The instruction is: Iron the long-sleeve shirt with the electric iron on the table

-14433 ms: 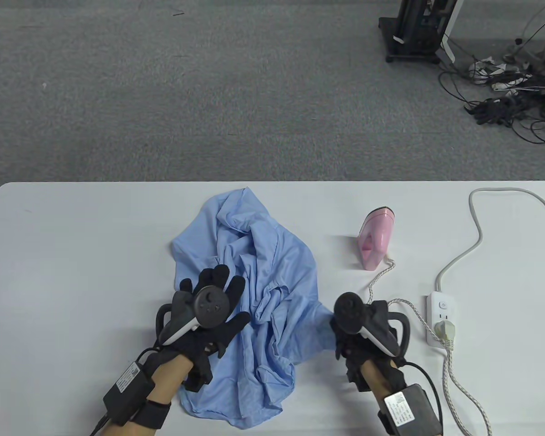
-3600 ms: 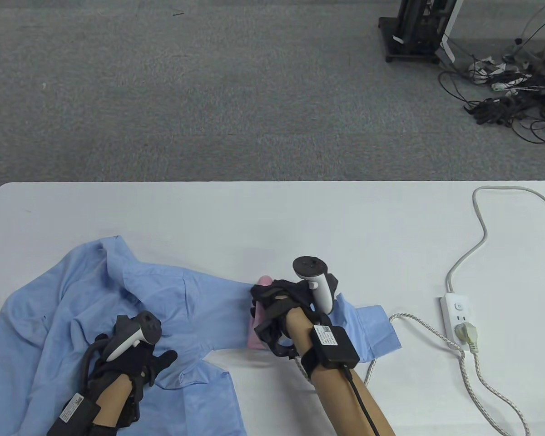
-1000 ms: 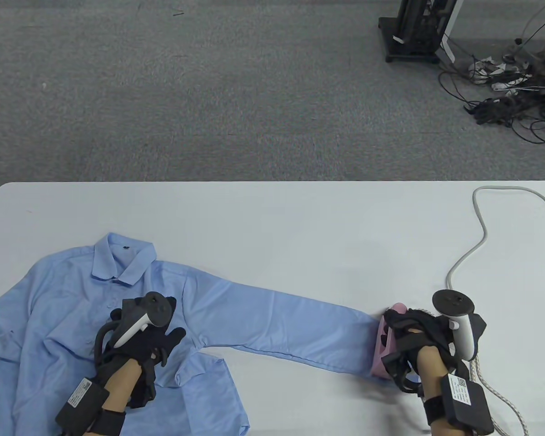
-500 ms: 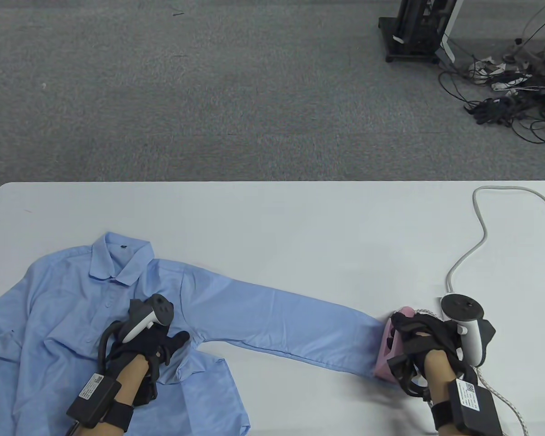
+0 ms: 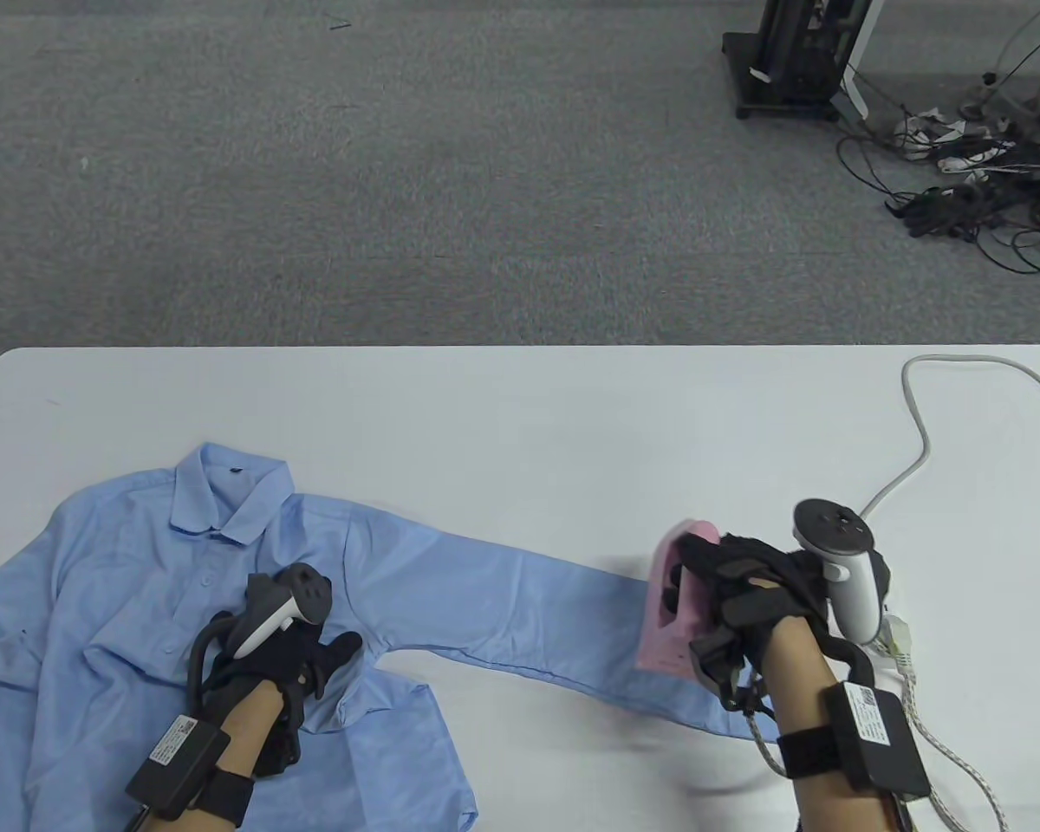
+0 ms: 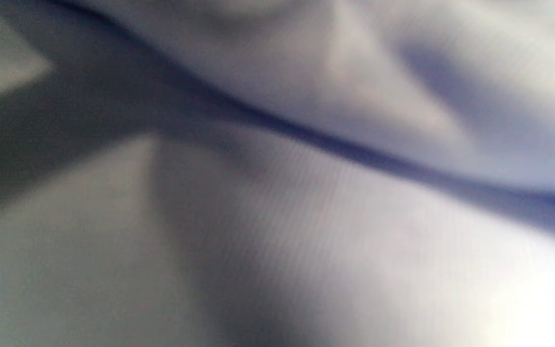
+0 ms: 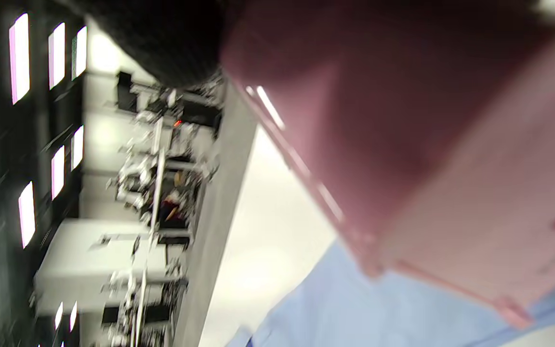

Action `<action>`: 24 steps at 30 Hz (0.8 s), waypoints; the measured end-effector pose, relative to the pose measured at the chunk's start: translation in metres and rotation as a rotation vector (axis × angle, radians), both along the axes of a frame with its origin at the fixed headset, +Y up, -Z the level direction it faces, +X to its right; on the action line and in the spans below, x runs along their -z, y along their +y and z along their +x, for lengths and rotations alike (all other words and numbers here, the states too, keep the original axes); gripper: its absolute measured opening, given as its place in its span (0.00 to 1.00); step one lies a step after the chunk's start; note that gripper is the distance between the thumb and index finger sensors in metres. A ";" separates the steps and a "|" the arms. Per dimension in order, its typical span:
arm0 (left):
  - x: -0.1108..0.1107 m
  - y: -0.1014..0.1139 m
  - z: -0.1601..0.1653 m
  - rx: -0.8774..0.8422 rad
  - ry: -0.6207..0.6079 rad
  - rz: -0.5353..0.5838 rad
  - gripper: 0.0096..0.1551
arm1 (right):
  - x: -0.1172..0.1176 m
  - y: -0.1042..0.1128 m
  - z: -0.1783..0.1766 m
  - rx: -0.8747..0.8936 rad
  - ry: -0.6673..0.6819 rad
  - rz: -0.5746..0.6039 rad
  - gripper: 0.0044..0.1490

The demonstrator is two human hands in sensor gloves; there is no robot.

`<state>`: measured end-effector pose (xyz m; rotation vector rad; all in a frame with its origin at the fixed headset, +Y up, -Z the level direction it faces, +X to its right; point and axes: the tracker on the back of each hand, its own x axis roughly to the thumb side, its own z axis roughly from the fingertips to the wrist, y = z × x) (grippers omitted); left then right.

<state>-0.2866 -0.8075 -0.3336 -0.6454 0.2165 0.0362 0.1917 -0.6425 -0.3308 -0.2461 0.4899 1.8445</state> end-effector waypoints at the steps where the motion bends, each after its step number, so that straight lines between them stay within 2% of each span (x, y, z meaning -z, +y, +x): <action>1: 0.000 0.000 0.000 0.001 -0.001 0.002 0.51 | 0.006 0.012 -0.018 -0.013 0.034 0.027 0.40; 2: -0.001 0.000 0.000 0.002 -0.003 0.008 0.51 | 0.012 0.023 -0.039 -0.021 0.079 0.051 0.40; 5: -0.001 -0.001 0.000 0.004 -0.005 0.017 0.52 | 0.029 0.036 -0.089 -0.023 0.179 0.069 0.40; 9: -0.001 -0.001 0.000 -0.002 -0.003 0.007 0.52 | 0.047 0.031 -0.144 -0.005 0.271 0.060 0.40; 12: -0.002 -0.001 0.000 -0.007 -0.003 0.004 0.52 | 0.056 0.013 -0.177 0.049 0.339 0.046 0.41; 17: -0.002 -0.001 0.000 -0.006 -0.004 0.007 0.52 | 0.065 -0.040 -0.217 0.170 0.406 -0.063 0.42; 22: -0.002 -0.001 0.000 -0.005 -0.003 0.006 0.52 | 0.066 -0.092 -0.238 0.212 0.381 -0.157 0.42; 24: -0.002 -0.001 0.000 -0.003 -0.004 0.008 0.52 | 0.065 -0.105 -0.240 0.187 0.352 -0.179 0.42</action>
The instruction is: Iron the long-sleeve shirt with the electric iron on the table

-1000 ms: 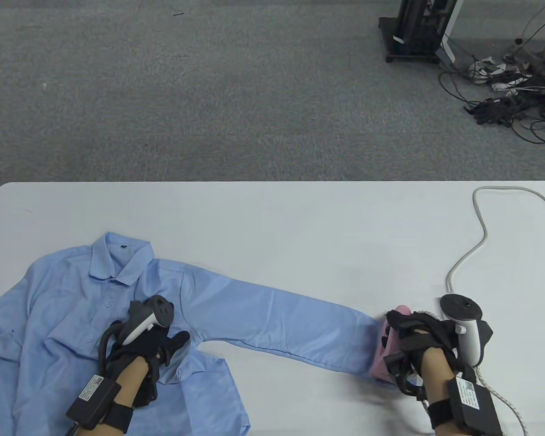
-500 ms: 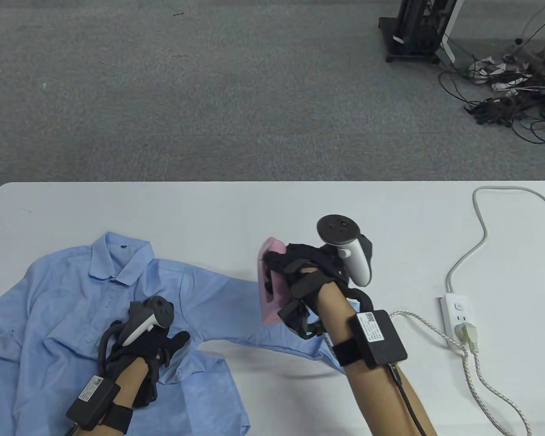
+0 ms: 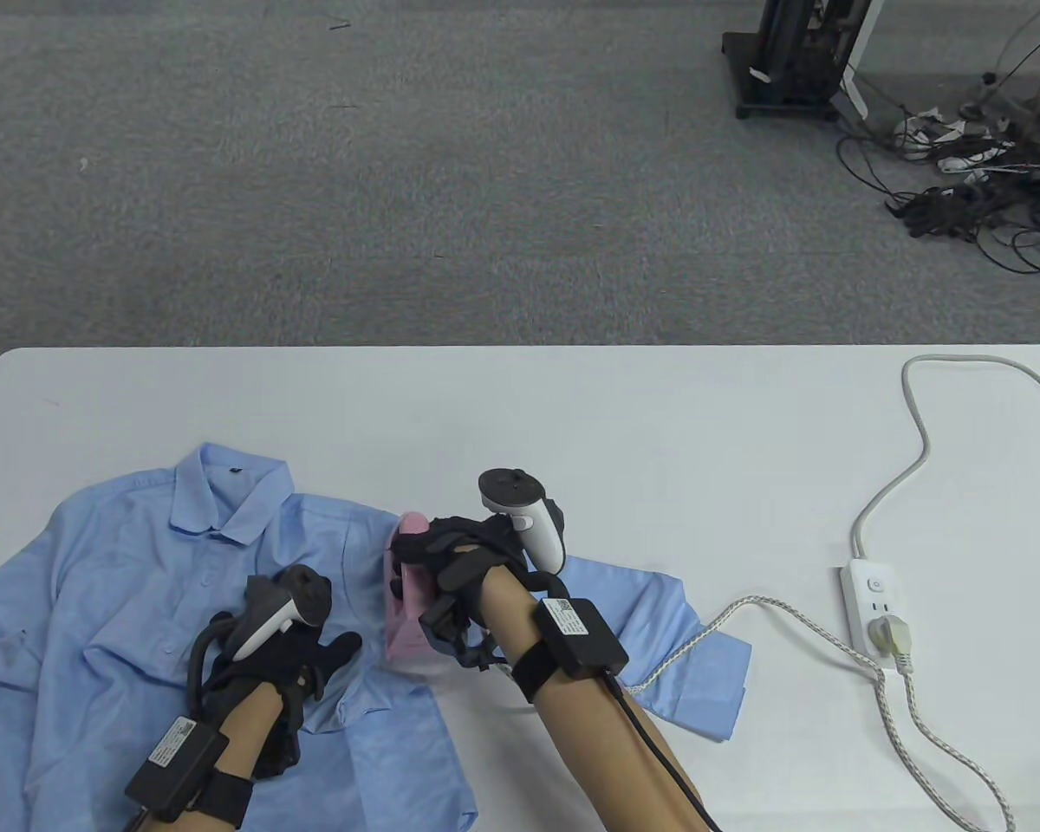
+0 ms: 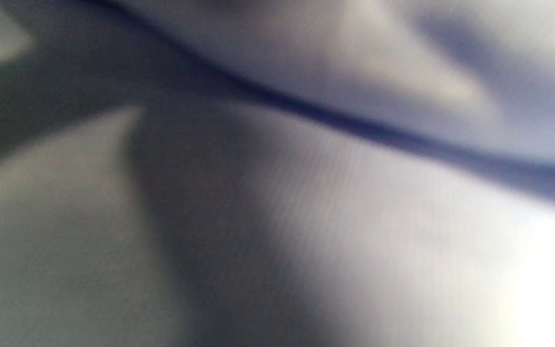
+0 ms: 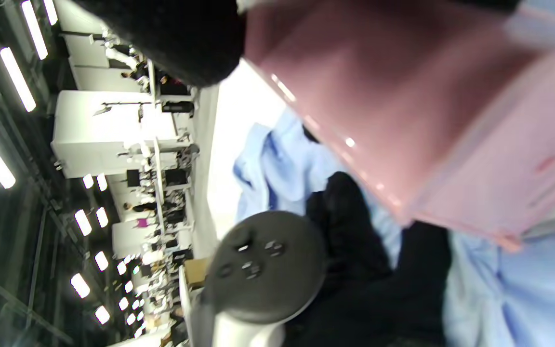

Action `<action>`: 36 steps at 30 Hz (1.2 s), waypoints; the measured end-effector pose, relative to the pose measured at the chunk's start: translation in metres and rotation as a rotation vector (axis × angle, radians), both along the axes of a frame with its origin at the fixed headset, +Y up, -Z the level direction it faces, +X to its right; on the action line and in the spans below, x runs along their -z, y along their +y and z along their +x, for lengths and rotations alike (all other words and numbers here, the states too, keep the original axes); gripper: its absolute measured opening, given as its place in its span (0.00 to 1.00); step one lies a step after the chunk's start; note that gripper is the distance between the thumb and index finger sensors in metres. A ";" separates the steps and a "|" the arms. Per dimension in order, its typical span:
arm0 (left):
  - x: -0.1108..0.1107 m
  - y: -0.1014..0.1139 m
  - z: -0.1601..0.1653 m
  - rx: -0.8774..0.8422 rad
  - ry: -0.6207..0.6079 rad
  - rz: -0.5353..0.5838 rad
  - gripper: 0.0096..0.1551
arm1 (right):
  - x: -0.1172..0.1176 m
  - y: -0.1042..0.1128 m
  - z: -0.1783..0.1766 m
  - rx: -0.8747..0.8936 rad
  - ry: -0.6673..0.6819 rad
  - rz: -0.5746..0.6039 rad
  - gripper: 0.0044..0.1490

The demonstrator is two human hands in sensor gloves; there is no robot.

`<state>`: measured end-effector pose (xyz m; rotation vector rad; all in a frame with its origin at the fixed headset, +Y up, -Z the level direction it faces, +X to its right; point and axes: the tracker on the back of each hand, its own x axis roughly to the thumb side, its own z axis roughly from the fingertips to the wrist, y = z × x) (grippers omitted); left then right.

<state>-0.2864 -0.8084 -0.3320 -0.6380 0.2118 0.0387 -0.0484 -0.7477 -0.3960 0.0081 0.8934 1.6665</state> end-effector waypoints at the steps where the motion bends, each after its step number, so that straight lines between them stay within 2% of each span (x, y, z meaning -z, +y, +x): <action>1: 0.000 0.000 0.000 0.001 0.000 -0.001 0.52 | 0.000 -0.005 -0.001 -0.009 0.006 -0.010 0.42; 11: 0.000 0.000 0.000 0.004 0.000 0.004 0.51 | 0.013 -0.008 -0.023 0.079 0.008 0.050 0.41; 18: -0.002 0.001 -0.004 0.005 -0.003 0.009 0.50 | 0.015 -0.026 -0.021 -0.011 -0.056 -0.016 0.41; 24: -0.002 0.002 -0.004 0.013 0.002 0.001 0.50 | 0.003 -0.023 0.024 -0.090 -0.150 -0.024 0.40; 36: -0.003 0.002 -0.004 0.029 0.012 0.000 0.50 | -0.039 -0.018 0.151 -0.168 -0.311 -0.006 0.40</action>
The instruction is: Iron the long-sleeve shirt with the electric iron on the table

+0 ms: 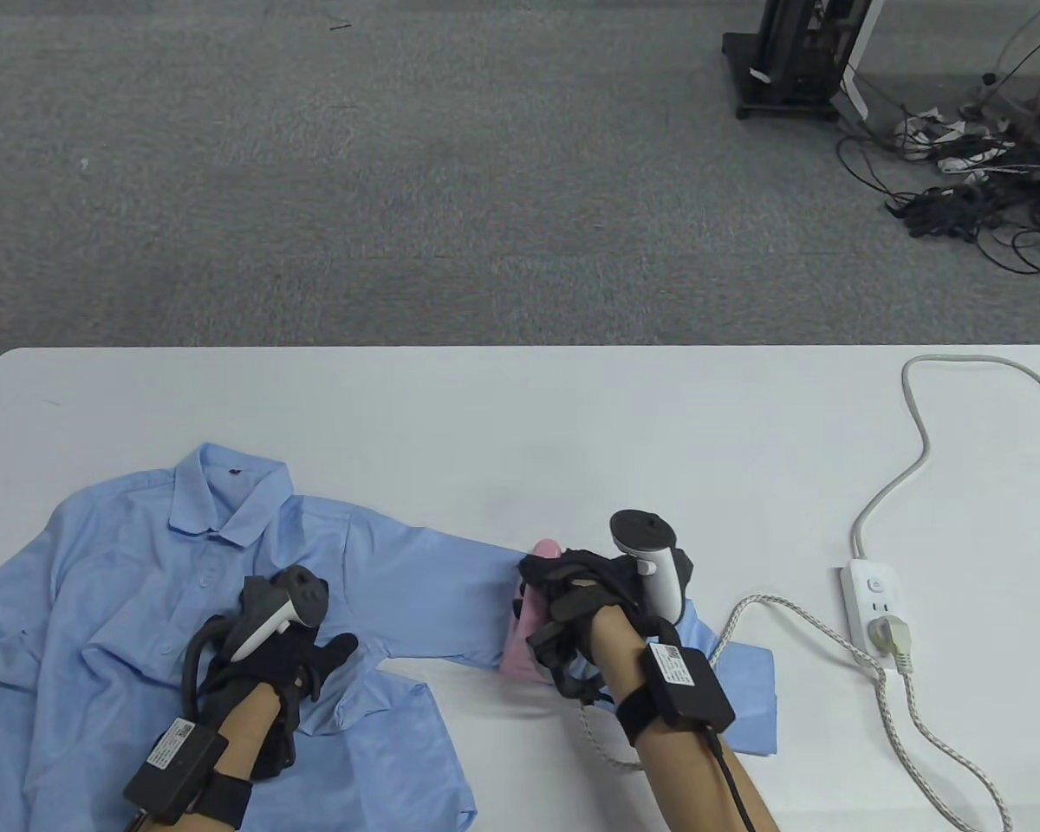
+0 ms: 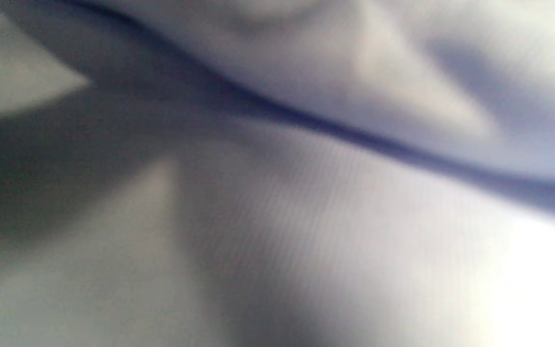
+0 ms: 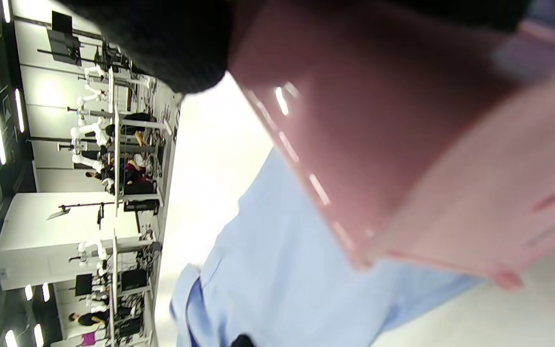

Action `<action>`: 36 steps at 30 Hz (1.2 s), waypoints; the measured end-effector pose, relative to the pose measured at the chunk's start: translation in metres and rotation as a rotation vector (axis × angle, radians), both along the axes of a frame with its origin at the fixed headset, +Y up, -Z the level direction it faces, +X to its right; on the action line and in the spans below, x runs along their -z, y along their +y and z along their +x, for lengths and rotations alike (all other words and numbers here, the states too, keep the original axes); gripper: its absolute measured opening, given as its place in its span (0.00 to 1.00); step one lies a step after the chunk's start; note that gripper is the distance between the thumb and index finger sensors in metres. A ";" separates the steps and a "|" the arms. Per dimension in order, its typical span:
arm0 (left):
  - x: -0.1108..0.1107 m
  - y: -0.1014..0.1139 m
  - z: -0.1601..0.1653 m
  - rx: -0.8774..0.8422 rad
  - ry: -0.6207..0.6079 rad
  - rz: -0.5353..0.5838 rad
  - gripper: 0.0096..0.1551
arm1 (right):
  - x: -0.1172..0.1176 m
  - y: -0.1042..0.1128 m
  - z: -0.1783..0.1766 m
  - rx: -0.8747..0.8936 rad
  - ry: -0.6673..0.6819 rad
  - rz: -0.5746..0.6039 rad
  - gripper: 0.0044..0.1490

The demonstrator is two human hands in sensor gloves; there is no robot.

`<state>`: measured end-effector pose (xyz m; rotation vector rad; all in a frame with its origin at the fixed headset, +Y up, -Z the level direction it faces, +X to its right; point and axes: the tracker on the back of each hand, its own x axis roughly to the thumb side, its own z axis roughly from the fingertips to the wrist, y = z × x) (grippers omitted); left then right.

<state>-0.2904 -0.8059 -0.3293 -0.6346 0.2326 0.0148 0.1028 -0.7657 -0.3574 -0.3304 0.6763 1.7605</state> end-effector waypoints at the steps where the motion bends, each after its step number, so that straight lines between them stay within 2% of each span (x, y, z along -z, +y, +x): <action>1: 0.000 0.000 0.000 -0.003 0.002 0.002 0.51 | -0.004 0.000 0.008 0.000 -0.007 0.002 0.40; 14: 0.000 0.001 -0.001 -0.003 0.017 -0.006 0.51 | -0.048 0.004 0.105 -0.084 -0.131 0.054 0.40; 29: -0.002 0.002 0.000 0.014 0.030 -0.031 0.51 | -0.067 0.012 0.108 -0.151 -0.096 0.100 0.40; 31: -0.002 0.002 0.000 0.012 0.029 -0.031 0.51 | -0.069 0.013 0.112 -0.203 -0.074 0.097 0.40; 36: -0.003 0.001 0.000 0.011 0.022 -0.018 0.51 | -0.077 0.012 0.131 -0.180 -0.129 0.083 0.40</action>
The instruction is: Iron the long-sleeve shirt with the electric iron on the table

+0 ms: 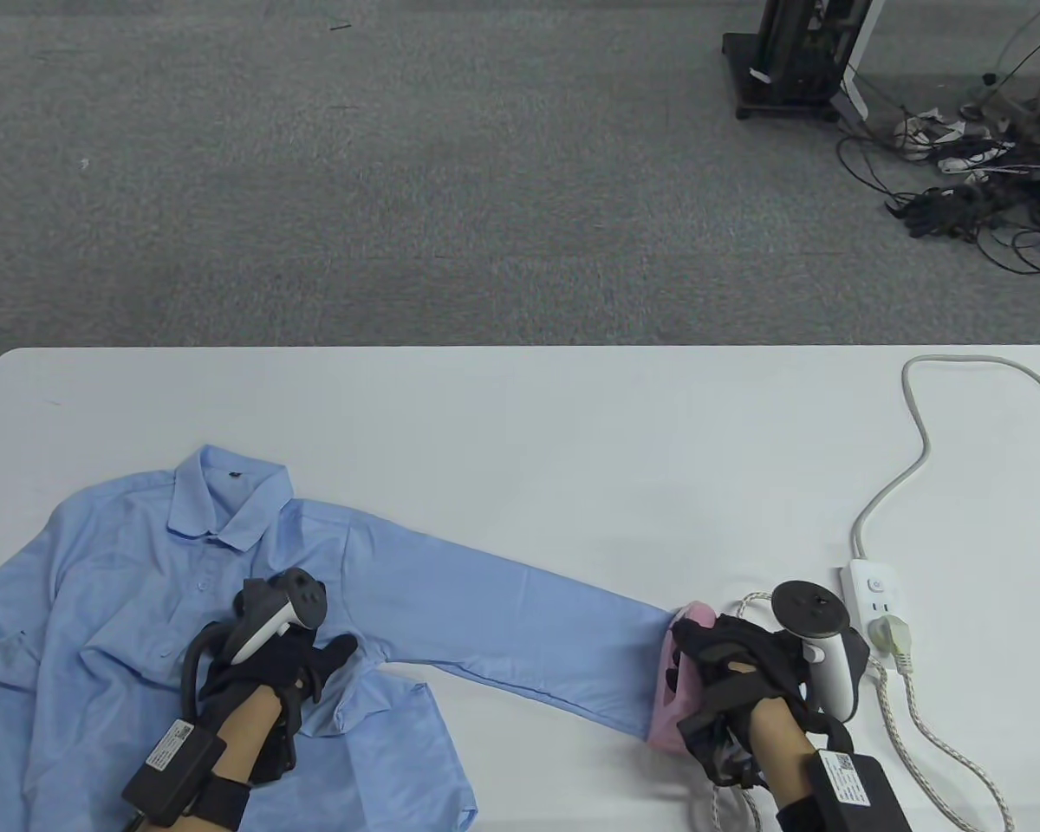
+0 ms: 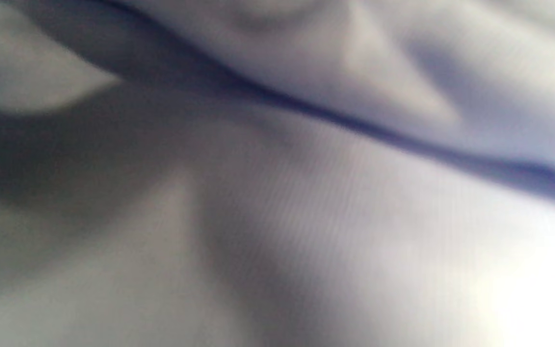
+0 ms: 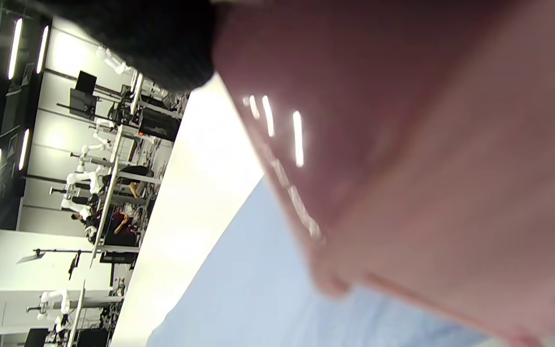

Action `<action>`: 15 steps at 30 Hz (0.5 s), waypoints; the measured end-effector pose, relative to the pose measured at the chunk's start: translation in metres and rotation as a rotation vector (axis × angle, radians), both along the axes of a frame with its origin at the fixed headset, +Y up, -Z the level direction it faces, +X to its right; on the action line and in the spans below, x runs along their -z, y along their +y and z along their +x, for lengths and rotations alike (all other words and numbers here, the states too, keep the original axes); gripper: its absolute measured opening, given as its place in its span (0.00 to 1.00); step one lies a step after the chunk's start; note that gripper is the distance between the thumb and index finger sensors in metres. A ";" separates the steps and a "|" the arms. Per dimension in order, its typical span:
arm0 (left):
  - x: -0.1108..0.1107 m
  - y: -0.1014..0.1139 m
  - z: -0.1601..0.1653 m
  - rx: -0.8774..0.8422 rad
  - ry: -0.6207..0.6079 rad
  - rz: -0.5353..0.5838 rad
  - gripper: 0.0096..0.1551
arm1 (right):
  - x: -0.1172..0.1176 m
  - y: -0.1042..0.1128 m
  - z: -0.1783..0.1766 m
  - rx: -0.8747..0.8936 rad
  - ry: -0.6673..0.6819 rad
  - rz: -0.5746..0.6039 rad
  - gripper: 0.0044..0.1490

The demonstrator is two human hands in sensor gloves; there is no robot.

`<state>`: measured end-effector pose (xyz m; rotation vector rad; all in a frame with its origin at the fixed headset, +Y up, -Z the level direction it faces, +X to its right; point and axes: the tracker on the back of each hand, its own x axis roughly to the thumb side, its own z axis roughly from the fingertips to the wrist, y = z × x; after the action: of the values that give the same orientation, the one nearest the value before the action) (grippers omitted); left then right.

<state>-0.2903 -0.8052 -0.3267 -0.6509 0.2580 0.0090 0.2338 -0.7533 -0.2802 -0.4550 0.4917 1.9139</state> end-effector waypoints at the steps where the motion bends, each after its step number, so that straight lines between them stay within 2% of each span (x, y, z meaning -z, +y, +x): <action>1: 0.000 0.000 0.000 0.001 0.000 0.002 0.51 | -0.002 0.001 0.004 -0.011 -0.014 -0.001 0.40; 8: 0.000 -0.001 0.001 0.003 0.001 0.001 0.51 | -0.011 0.005 0.037 -0.062 -0.034 -0.038 0.40; 15: -0.001 -0.001 0.000 -0.007 0.005 -0.012 0.51 | -0.018 0.007 0.049 -0.089 -0.064 -0.035 0.40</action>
<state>-0.2904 -0.8058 -0.3260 -0.6634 0.2610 0.0156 0.2832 -0.7460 -0.2623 -0.5673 0.4701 1.9719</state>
